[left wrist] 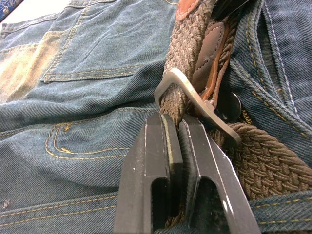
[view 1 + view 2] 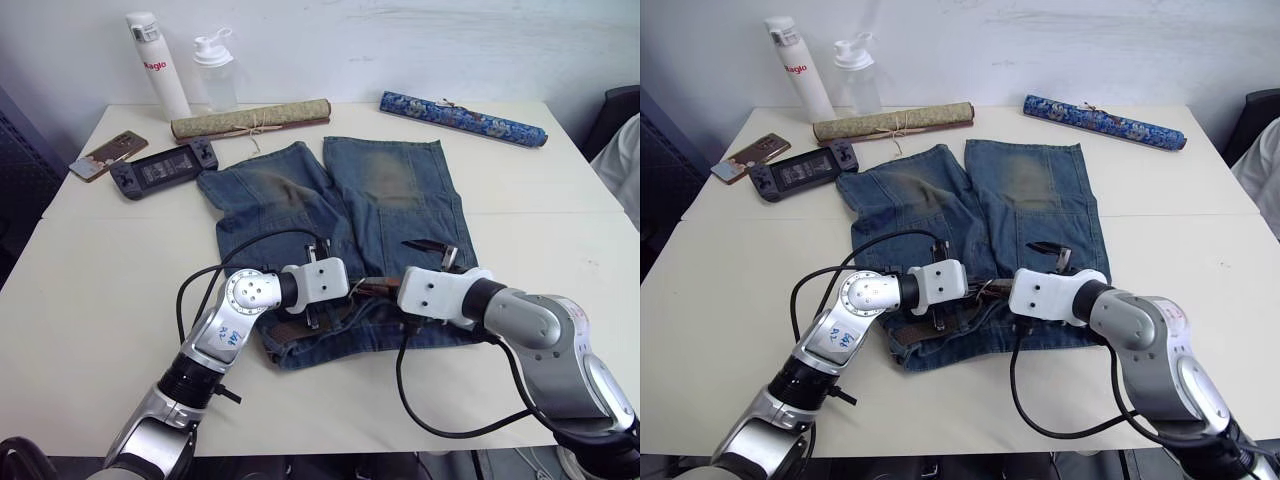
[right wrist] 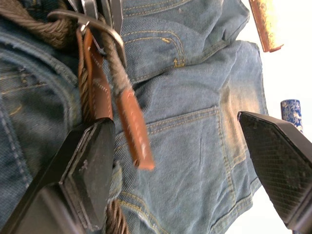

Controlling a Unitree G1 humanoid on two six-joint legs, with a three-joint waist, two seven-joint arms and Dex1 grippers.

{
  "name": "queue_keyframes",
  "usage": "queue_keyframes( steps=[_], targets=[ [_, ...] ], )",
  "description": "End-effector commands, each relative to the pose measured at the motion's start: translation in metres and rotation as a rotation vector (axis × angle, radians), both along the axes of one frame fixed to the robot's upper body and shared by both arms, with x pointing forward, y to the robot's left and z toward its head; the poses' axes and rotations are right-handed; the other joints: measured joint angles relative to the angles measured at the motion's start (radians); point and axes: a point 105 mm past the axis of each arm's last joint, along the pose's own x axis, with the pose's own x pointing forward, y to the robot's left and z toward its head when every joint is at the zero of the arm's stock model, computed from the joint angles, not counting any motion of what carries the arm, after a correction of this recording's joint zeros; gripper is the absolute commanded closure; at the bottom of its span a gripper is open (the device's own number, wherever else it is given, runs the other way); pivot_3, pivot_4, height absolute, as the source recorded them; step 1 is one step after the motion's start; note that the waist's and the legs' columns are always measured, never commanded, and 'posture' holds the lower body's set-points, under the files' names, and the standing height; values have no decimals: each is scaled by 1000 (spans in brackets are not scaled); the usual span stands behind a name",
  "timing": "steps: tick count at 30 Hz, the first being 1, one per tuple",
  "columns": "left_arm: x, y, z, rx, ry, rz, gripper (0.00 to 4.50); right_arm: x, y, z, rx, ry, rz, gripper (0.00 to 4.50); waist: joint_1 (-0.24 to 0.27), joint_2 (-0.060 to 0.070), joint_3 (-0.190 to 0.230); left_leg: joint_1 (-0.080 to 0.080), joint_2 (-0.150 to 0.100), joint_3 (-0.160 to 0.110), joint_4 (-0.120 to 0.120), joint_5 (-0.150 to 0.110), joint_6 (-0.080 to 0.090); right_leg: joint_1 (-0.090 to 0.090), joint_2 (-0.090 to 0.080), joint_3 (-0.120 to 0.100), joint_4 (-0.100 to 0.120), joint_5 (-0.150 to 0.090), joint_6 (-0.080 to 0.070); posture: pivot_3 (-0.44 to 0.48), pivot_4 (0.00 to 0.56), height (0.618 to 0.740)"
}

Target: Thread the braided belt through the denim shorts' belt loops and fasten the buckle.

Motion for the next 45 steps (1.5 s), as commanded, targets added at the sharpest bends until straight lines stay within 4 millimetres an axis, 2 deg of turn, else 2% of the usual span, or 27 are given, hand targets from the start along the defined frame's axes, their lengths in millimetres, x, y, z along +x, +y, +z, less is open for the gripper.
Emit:
queue_keyframes(
  steps=[1, 4, 5, 7, 11, 12, 16, 18, 19, 20, 22, 23, 29, 33, 35, 37, 42, 45],
  targets=[
    [-7, -5, 0, 7, -21, -32, 4500, -1, 7, 3, -18, -38, 25, 242, 0, 0, 0, 0, 0, 0, 0, 0, 0, 0, 0, 0, 0, 0, 0, 0, 150, 717],
    [-7, -5, 1, 8, -29, -32, 4500, -1, 8, -1, -25, -29, 27, 1001, 0, 0, 0, 0, 0, 0, 0, 0, 0, 0, 0, 0, 0, 0, 0, 0, 150, 717],
    [-6, -6, 1, 4, -30, -31, 4500, -2, 9, -2, -28, -27, 28, 1599, 0, 0, 0, 0, 0, 0, 0, 0, 0, 0, 0, 0, 0, 0, 0, 0, 150, 717],
    [-6, -6, 2, 0, -34, -30, 4500, -2, 10, -5, -31, -19, 27, 2304, 0, 0, 0, 0, 0, 0, 0, 0, 0, 0, 0, 0, 0, 0, 0, 0, 150, 717],
    [-4, -8, 4, -14, -44, -26, 4500, -3, 11, -11, -24, -3, 19, 4138, 0, 0, 0, 0, 0, 0, 0, 0, 0, 0, 0, 0, 0, 0, 0, 0, 150, 717],
    [-4, -8, 5, -18, -47, -26, 4500, -3, 11, -12, -22, -2, 17, 4465, 0, 0, 0, 0, 0, 0, 0, 0, 0, 0, 0, 0, 0, 0, 0, 0, 150, 717],
    [-3, -9, 6, -44, -47, -25, 4500, -3, 12, -12, -14, -2, 14, 4465, 0, 0, 0, 0, 0, 0, 0, 0, 0, 0, 0, 0, 0, 0, 0, 0, 150, 717],
    [-5, -10, 8, -80, -21, -35, 3697, -3, 13, -13, 2, 4, 11, 4500, 0, 0, 0, 0, 0, 0, 0, 0, 0, 0, 0, 0, 0, 0, 0, 0, 150, 717],
    [-7, -10, 9, -102, 7, -40, 3520, -3, 13, -13, 3, 4, 10, 4500, 1, 0, 0, 0, 0, 0, 0, 0, 0, 0, 0, 0, 0, 0, 0, 0, 150, 717],
    [-7, -10, 10, -117, 19, -30, 3157, -3, 13, -13, 4, 6, 8, 4500, 0, 0, 0, 0, 0, 0, 0, 0, 0, 0, 0, 0, 0, 0, 0, 0, 150, 717],
    [-10, -4, 16, -154, 45, -27, 2259, -2, 13, -13, 7, 5, 6, 4500, -1, 0, 0, 0, 0, 0, 0, 0, 0, 0, 0, 0, 0, 0, 0, 0, 150, 717],
    [-13, 1, 20, -177, 59, -32, 2105, -2, 13, -13, 9, 4, 5, 4500, -2, 0, 0, 0, 0, 0, 0, 0, 0, 0, 0, 0, 0, 0, 0, 0, 150, 717],
    [-43, 44, 39, -364, 250, -53, 2105, -2, 7, -9, 13, -16, -10, 4500, -6, 0, 0, 0, 2, -1, 0, 0, -1, 0, 0, 2, 0, 0, 0, 0, 150, 717],
    [-41, 59, 28, -375, 307, 25, 2105, -3, 6, -9, 18, -20, -4, 4500, -1, 0, 0, 0, 0, -2, 0, 0, -1, 1, -5, 2, -3, 0, 0, 0, 150, 717],
    [-39, 58, 20, -382, 333, 58, 2105, -5, 5, -11, 13, -17, 1, 4500, 0, 0, 0, 0, -1, -2, 0, 0, 0, 1, -5, 2, -3, 0, 0, 0, 150, 717],
    [-42, 58, -2, -289, 352, 81, 2105, -10, 4, -13, 4, -15, 13, 4500, 0, 0, 0, 0, -1, -2, 0, 0, 0, 1, -5, 2, -3, 0, 0, 0, 150, 717],
    [-67, 61, -39, -122, 438, 33, 2105, -16, -10, -12, -25, -23, 1, 4500, -4, 0, 0, 0, 0, -1, -2, 0, 0, 0, -4, 2, -3, 0, 0, 0, 150, 717],
    [-74, 74, -61, 4, 462, 44, 2105, -18, -20, -9, -30, -40, -19, 4500, -1, 1, 0, 1, 0, -1, -3, 0, 0, 1, -6, 2, -4, 0, 0, 0, 150, 717]
  ],
)
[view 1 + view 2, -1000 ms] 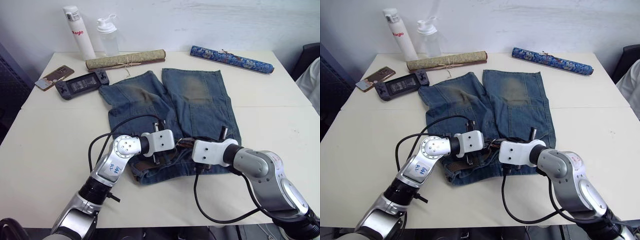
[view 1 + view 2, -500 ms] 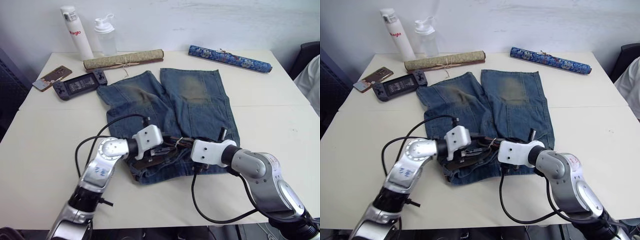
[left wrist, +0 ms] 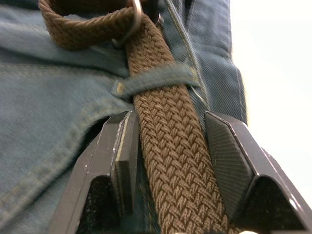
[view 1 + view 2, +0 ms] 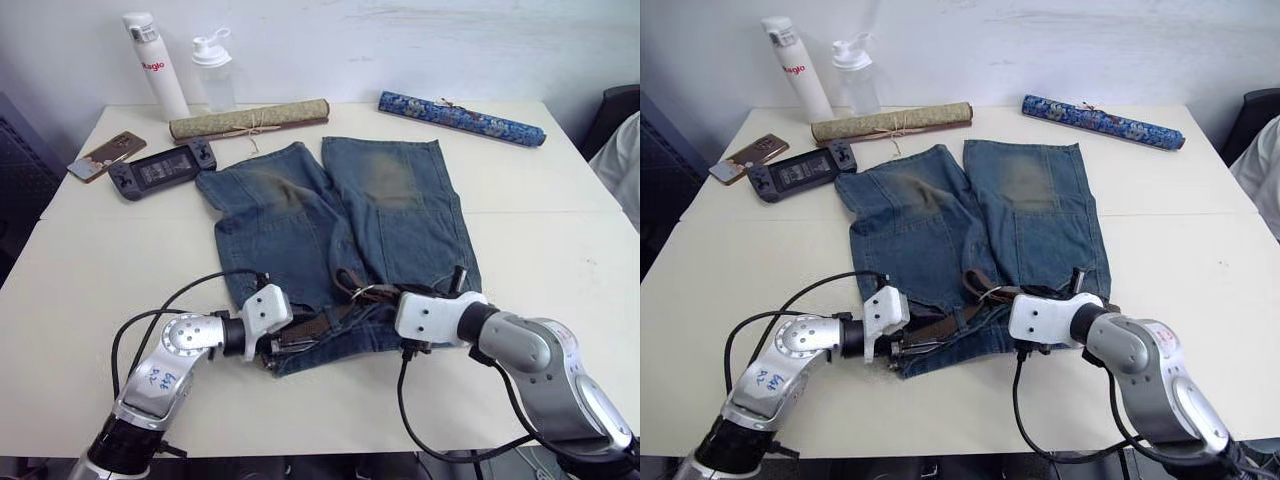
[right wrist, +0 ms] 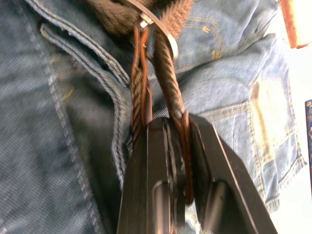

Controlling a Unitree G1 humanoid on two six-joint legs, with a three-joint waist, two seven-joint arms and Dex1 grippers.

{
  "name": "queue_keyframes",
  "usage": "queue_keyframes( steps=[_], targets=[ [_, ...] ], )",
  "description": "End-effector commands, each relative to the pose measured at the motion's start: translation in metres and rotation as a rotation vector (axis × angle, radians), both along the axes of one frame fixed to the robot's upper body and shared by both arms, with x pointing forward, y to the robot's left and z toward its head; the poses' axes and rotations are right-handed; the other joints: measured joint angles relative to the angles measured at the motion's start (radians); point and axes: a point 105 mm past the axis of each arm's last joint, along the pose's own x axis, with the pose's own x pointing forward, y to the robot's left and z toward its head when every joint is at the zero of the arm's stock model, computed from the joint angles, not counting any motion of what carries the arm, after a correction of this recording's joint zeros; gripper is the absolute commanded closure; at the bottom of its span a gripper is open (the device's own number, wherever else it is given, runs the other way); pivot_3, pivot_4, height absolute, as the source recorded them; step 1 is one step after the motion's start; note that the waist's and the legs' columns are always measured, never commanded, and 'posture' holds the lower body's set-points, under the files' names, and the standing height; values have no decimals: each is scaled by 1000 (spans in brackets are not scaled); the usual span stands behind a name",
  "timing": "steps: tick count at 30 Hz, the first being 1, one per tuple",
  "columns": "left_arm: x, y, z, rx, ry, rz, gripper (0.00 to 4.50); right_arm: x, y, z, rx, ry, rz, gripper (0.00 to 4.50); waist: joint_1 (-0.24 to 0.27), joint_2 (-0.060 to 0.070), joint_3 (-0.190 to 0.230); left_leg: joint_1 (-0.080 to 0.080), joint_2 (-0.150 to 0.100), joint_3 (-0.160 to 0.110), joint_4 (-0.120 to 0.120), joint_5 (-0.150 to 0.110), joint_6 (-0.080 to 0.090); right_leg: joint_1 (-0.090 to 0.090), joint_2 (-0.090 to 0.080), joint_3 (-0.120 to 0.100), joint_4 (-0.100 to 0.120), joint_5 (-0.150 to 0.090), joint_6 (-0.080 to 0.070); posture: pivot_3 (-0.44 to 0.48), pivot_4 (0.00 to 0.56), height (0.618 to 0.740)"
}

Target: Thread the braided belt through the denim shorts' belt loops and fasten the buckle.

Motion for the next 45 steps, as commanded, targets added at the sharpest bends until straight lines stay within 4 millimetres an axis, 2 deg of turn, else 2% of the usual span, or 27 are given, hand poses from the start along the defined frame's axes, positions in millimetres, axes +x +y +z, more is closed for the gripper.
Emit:
queue_keyframes(
  steps=[1, 5, 9, 14, 18, 23, 28, 31, 35, 39, 40, 41, 42, 43, 45],
  targets=[
    [-11, 10, -27, 122, 57, -30, 2105, -2, -12, 20, -3, -87, -24, 4500, 0, 1, 0, 0, 0, 0, 0, 0, 0, 0, 0, 0, 0, 0, 0, 0, 150, 717],
    [-6, 19, -36, 159, 49, -3, 2105, -5, -20, 27, 3, -138, -19, 4500, -1, 2, -2, 1, 0, 0, -1, 0, 0, 0, -1, 0, -1, 0, 0, 0, 150, 717],
    [-6, 25, -43, 185, 48, 4, 2105, -8, -42, 34, -18, -194, -50, 4500, 2, 4, -3, 3, 0, 2, -2, 0, 0, 0, -1, 0, 0, 0, 0, 0, 150, 717],
    [-7, 26, -44, 184, 48, 4, 2105, -13, -81, 24, -84, -162, -148, 4500, 1, 4, -4, 5, 0, 4, -4, 0, 0, 2, 0, 0, -1, 0, 0, 0, 150, 717],
    [-8, 29, -47, 205, 40, -1, 2105, -11, -118, 19, -129, -155, -283, 4500, -1, 5, -4, 15, 0, 7, -10, 0, 0, 8, 0, 2, -3, 0, 0, 0, 150, 717],
    [-8, 32, -47, 218, 30, -6, 2105, -9, -135, 10, -173, -144, -347, 4500, 2, 6, -5, 16, 0, 7, -10, 0, 0, 9, -2, 3, -3, 0, 0, 0, 150, 717],
    [-8, 36, -47, 232, 22, -7, 2105, -3, -140, 7, -176, -163, -397, 4500, 2, 6, -5, 16, 0, 7, -10, 0, 0, 9, -2, 3, -3, 0, 0, 0, 150, 717],
    [-5, 35, -42, 201, 4, 12, 2105, -4, -126, 2, -124, -144, -345, 4500, 2, 6, -5, 16, 0, 7, -10, 0, 0, 9, -2, 3, -3, 0, 0, 0, 150, 717],
    [4, 31, -23, 109, -50, 43, 2105, -12, -106, -10, -63, -70, -262, 4500, 0, 6, -5, 16, 0, 6, -10, 0, 0, 10, -2, 4, -4, 0, 0, 0, 150, 717],
    [7, 28, -4, 41, -99, 45, 2105, -17, -101, -19, -52, -16, -238, 4500, -1, 6, -5, 16, 0, 6, -10, 0, 0, 10, -2, 5, -4, 0, 0, 0, 150, 717],
    [6, 28, -1, 30, -112, 41, 2068, -16, -102, -18, -33, -8, -250, 4033, -1, 6, -5, 16, 0, 6, -10, 0, 0, 10, -2, 6, -4, 0, 0, 0, 150, 717],
    [5, 28, 2, 18, -117, 37, 1834, -15, -104, -18, -17, 1, -266, 3535, -1, 6, -5, 16, 0, 6, -10, 0, 0, 10, -2, 6, -4, 0, 0, 0, 150, 717],
    [4, 28, 4, 8, -119, 34, 1597, -15, -105, -19, 2, 18, -280, 3316, -1, 6, -5, 15, 0, 6, -10, 0, 0, 10, -2, 6, -4, 0, 0, 0, 150, 717],
    [3, 28, 7, -8, -120, 33, 1336, -15, -107, -20, 29, 46, -299, 2855, -1, 5, -5, 15, 0, 6, -10, 0, 0, 10, -2, 6, -4, 0, 0, 0, 150, 717],
    [0, 27, 17, -68, -120, 37, 440, -16, -112, -17, 88, 78, -337, 1897, 0, 5, -5, 15, 1, 5, -10, 0, 0, 10, -2, 7, -5, 0, 0, 0, 150, 717]
  ],
)
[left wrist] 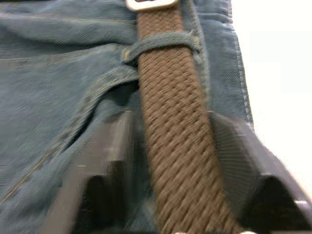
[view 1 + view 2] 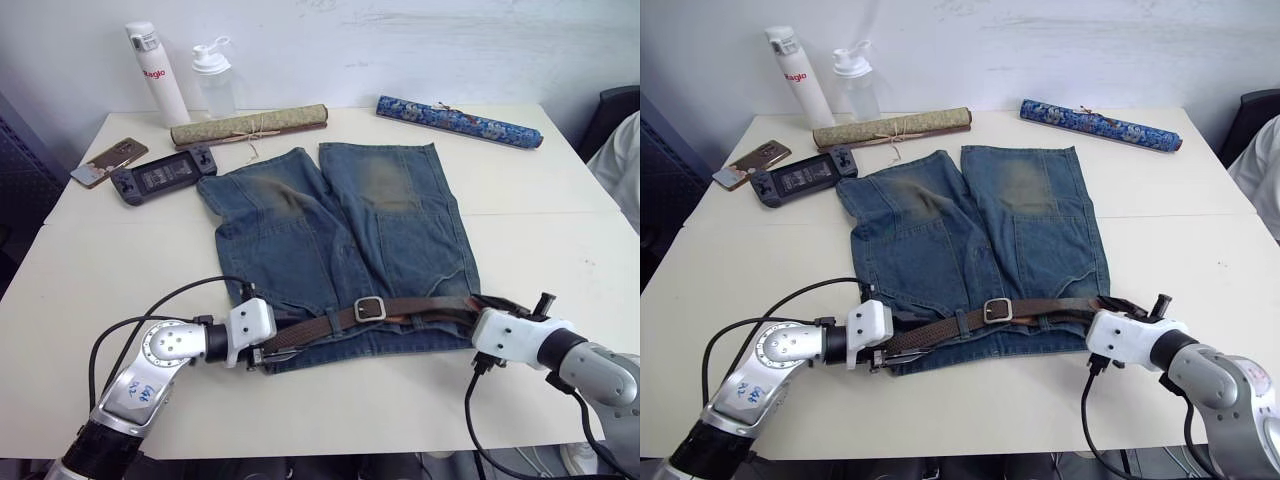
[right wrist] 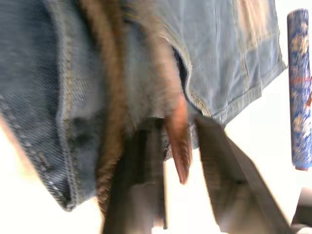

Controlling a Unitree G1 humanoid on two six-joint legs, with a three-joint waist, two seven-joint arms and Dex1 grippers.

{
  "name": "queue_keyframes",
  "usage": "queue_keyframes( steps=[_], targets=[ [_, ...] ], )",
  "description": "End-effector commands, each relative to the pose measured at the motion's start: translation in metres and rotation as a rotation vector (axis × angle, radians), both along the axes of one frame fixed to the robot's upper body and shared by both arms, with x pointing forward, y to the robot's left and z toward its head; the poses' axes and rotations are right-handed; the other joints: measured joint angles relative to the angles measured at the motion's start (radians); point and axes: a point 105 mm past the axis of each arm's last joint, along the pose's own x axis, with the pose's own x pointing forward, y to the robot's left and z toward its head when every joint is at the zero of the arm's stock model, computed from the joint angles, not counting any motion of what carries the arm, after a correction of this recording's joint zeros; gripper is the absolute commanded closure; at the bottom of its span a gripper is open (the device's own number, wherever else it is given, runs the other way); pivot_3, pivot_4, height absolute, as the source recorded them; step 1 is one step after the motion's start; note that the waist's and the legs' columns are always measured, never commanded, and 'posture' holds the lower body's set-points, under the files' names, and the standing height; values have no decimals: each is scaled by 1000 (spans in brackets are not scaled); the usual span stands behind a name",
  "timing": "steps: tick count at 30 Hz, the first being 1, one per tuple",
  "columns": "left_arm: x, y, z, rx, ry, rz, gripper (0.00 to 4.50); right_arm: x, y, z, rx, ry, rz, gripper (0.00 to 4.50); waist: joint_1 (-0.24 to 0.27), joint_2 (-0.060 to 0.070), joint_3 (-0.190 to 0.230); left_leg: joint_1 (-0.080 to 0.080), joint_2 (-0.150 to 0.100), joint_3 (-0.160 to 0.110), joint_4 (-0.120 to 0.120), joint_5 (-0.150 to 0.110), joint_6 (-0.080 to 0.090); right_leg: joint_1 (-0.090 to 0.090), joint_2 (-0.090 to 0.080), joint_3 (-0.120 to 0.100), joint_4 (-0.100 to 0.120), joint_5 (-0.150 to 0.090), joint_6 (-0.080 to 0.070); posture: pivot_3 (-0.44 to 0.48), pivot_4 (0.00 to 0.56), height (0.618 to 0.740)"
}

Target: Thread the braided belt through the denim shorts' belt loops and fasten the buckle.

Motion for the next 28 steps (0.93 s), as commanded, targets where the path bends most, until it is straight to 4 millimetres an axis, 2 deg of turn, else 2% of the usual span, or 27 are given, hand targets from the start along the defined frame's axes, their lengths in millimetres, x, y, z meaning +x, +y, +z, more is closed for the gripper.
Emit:
queue_keyframes(
  steps=[1, 3, 4, 7, 10, 13, 15, 18, 21, 25, 28],
  targets=[
    [-6, 3, 24, -101, -18, 11, 42, -3, -16, 6, 120, 60, -97, 1441, 1, 0, 0, 0, 0, 0, 0, 0, 0, 0, 0, 0, 0, 0, 0, 0, 150, 717],
    [-9, 5, 38, -171, -3, 13, 0, -7, -17, 18, 225, 101, -96, 376, 4, -1, 1, -1, 0, -1, 0, -1, 1, 1, -1, 0, -1, 0, 0, 0, 150, 717],
    [-11, 8, 46, -200, 4, 18, 0, -13, -15, 27, 317, 140, -83, 50, 4, -1, 1, -1, 0, -2, 0, -1, 1, 2, -1, -1, -2, 0, 0, 0, 150, 717],
    [-12, 23, 71, -255, 28, 43, 0, -29, -12, 52, 511, 229, -21, 50, 0, 0, 2, -1, 0, -7, 1, -3, 5, 5, -2, -4, -5, 0, 0, 0, 150, 717],
    [0, 42, 105, -334, 0, 124, 0, -36, -13, 84, 719, 295, 46, 50, -1, 1, 4, -1, 0, -8, 0, -5, 7, 6, -1, -6, -5, 0, 0, 0, 150, 717],
    [19, 55, 126, -412, -62, 233, 0, -13, -21, 115, 804, 151, 44, 50, -4, 0, 4, 0, 0, -9, 1, -5, 8, 8, -1, -6, -5, 0, 0, 0, 150, 717],
    [29, 61, 132, -458, -83, 299, 0, 11, -21, 127, 881, 58, 13, 50, -5, 0, 4, 0, -1, -8, 0, -6, 7, 7, -1, -6, -6, 0, 0, 0, 150, 717],
    [34, 62, 130, -482, -78, 337, 0, 29, -16, 125, 903, 29, -12, 50, -11, -1, 5, -2, -1, -8, 0, -2, 1, 5, -1, -6, -6, 0, 0, 0, 150, 717],
    [35, 58, 128, -490, -81, 352, 0, 37, -8, 115, 912, 46, -19, 50, -5, -1, 5, -5, -1, -8, -1, -1, -1, 3, 0, -7, -5, 0, 0, 0, 150, 717],
    [36, 54, 128, -495, -86, 360, 0, 39, -6, 108, 917, 61, -24, 50, 2, -1, 5, -15, -2, -7, 4, 0, 1, -6, 0, -6, -4, 2, 3, 0, 150, 717],
    [35, 52, 127, -492, -76, 355, 0, 40, -6, 108, 913, 60, -27, 50, 2, -1, 5, -15, -2, -7, 4, 0, 1, -6, 0, -6, -4, 2, 3, 0, 150, 717]
  ],
)
